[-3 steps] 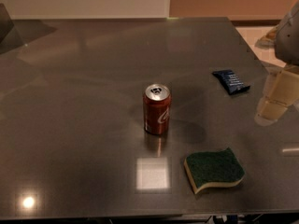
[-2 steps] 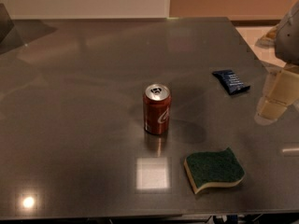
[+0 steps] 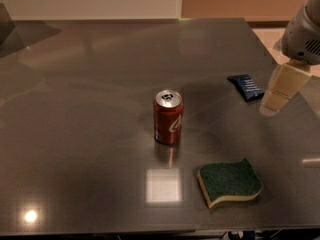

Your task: Move rxbar blueberry near coke can

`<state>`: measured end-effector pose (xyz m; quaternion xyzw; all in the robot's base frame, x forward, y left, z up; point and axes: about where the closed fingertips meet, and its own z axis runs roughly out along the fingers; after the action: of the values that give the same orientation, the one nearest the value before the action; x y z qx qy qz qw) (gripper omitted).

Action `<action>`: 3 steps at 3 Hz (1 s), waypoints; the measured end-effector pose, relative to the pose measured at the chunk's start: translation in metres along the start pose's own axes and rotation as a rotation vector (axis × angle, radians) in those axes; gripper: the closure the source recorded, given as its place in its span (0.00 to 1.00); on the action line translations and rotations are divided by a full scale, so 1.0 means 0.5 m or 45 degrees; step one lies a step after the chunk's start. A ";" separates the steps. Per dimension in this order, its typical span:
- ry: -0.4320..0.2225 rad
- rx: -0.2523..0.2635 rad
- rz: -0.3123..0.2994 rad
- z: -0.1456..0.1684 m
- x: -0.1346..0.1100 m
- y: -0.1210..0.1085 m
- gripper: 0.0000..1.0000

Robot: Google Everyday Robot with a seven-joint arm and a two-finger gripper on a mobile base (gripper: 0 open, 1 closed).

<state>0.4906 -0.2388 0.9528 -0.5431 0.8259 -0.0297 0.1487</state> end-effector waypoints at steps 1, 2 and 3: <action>0.036 -0.008 0.122 0.053 0.011 -0.058 0.00; 0.068 -0.013 0.239 0.100 0.018 -0.114 0.00; 0.107 -0.053 0.349 0.151 0.027 -0.154 0.00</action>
Offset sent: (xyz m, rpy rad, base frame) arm 0.0963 -0.0418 -0.0600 0.0129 0.0953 -0.3084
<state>0.5751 -0.2738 0.8942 -0.4263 0.8983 -0.0149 0.1054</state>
